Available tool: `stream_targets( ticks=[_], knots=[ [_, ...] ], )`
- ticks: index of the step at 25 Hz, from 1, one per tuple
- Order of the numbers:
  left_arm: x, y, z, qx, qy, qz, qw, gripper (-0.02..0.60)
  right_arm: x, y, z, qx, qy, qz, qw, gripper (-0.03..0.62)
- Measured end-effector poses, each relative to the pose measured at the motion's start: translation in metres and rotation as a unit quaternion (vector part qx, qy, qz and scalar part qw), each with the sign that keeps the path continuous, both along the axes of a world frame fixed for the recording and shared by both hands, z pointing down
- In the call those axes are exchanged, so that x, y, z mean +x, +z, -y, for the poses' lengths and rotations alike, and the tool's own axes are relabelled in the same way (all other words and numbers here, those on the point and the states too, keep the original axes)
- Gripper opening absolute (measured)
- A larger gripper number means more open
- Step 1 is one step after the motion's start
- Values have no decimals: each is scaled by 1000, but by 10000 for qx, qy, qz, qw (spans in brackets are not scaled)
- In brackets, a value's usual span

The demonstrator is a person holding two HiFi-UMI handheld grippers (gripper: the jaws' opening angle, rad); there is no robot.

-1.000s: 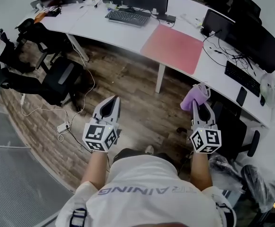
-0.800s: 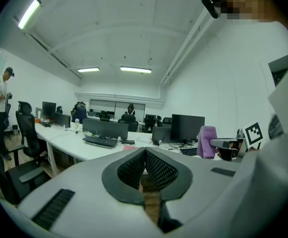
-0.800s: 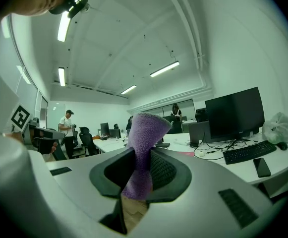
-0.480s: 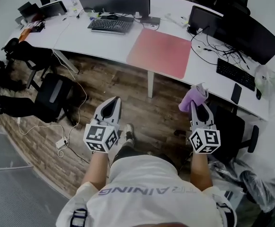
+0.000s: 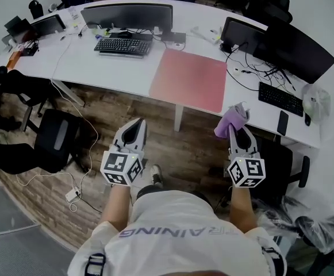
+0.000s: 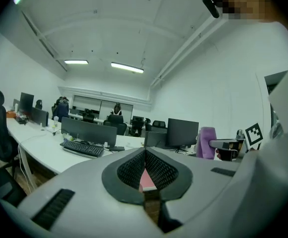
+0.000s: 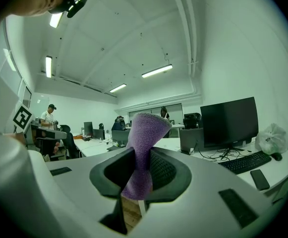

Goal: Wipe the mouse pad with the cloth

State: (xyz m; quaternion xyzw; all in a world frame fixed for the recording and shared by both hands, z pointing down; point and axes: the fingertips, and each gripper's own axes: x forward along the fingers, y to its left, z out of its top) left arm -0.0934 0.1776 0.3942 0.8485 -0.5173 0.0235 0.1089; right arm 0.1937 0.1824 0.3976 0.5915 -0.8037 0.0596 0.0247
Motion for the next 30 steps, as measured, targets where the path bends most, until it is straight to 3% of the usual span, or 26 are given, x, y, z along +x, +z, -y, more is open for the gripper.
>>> stream_targets(
  ticks=[16,21,30],
  knots=[
    [-105,14,133,-63,293,-192,9994,31,-110,6,118,-108,206,-275,9994,95],
    [-102,23,163,-157,501,-290,9982,31,-114,6,140,-151,321,-377,9987,95],
    [-68,24,221,-158,611,-262,9977,31,-79,11,193,-139,433,-332,9984,95]
  ],
)
